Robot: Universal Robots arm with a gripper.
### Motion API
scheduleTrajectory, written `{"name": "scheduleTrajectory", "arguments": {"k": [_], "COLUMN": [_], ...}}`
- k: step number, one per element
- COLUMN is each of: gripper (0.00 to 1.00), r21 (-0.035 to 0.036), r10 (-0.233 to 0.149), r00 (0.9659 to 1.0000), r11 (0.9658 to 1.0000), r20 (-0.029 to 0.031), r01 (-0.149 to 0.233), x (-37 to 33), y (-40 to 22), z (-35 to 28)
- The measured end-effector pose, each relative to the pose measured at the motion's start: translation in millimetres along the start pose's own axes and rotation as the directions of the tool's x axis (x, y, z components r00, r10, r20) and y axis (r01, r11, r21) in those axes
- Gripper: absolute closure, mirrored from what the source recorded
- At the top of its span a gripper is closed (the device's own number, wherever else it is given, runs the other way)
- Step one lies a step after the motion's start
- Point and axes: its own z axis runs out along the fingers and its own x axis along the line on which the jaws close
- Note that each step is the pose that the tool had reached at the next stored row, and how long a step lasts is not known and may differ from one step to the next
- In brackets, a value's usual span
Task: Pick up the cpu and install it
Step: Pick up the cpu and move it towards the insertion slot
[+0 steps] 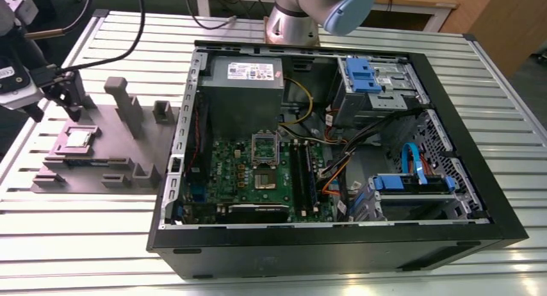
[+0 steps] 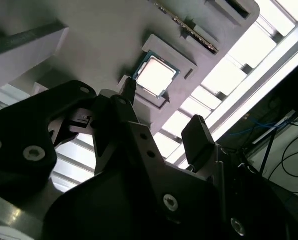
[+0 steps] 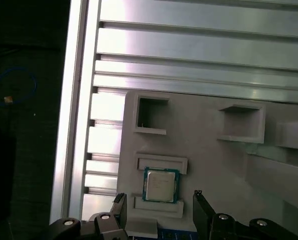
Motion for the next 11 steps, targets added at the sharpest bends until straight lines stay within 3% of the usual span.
{"name": "scheduleTrajectory", "arguments": {"k": [3,11], "gripper": [0.36,0.36], "r21": [0.0000,-0.0002], "r10": [0.000,0.027], "r00": [1.0000,0.9996], "r11": [1.0000,0.9996], "r20": [0.0001,0.0010], "r01": [0.000,-0.027], "x": [-3.6,-3.8], "y": [-0.9,-1.6], "z": [5.3,19.9]}}
